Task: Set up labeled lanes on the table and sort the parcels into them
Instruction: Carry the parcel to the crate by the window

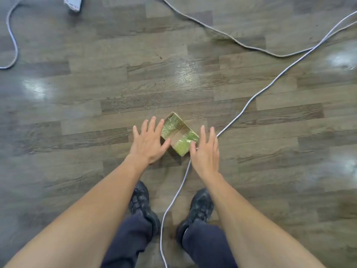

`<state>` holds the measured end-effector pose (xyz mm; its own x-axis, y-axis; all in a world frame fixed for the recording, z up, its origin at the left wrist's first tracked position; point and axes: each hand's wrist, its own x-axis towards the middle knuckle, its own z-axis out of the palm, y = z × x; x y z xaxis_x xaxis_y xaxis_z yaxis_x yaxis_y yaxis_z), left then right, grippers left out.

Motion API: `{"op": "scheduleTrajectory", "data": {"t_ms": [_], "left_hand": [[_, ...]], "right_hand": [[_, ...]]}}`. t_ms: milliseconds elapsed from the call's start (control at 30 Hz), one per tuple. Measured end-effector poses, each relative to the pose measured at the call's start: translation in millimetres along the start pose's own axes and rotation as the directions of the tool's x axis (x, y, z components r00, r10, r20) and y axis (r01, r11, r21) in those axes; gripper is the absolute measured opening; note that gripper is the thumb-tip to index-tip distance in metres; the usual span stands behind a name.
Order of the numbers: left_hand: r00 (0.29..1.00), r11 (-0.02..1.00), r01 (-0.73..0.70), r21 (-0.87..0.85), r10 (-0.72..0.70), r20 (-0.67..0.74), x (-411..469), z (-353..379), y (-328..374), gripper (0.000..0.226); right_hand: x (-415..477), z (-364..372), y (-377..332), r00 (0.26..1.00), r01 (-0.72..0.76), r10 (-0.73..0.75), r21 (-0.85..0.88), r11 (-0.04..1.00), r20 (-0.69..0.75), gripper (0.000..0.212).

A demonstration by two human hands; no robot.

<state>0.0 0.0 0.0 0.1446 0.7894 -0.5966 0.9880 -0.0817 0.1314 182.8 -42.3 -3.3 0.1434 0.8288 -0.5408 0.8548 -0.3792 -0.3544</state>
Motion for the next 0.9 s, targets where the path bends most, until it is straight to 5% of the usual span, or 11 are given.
{"op": "scheduleTrajectory", "data": {"t_ms": [67,200,333,400,567,900], "left_hand": [[0.997,0.996,0.078,-0.052,-0.078,0.005,29.8,20.6,-4.5,0.073],[0.974,0.952,0.211,-0.222,-0.186,0.127,86.6,54.5,-10.7,0.075],[0.943,0.805,0.292,-0.516,-0.152,0.296,110.5,72.9,-10.1,0.070],[0.941,0.756,0.317,-0.572,-0.177,0.288,109.1,72.2,-10.9,0.065],[0.901,0.630,0.433,-0.644,-0.282,0.330,79.9,41.8,-26.2,0.050],[0.893,0.509,0.422,-0.750,-0.375,0.248,-23.2,-143.4,-60.5,0.036]], "right_hand": [[24.8,25.9,2.9,0.973,-0.216,0.192,0.206,0.954,0.128,0.079],[69.8,69.7,6.9,0.790,-0.613,0.467,0.524,0.591,0.397,0.087],[84.2,87.1,6.6,0.648,-0.709,0.516,0.692,0.137,0.561,0.068],[81.7,84.8,2.4,0.646,-0.688,0.501,0.723,0.058,0.575,0.062],[61.5,46.1,-23.6,0.702,-0.637,0.500,0.761,0.123,0.507,0.037],[2.9,-123.6,-154.2,0.841,-0.492,0.450,0.772,0.403,0.301,0.032]]}}
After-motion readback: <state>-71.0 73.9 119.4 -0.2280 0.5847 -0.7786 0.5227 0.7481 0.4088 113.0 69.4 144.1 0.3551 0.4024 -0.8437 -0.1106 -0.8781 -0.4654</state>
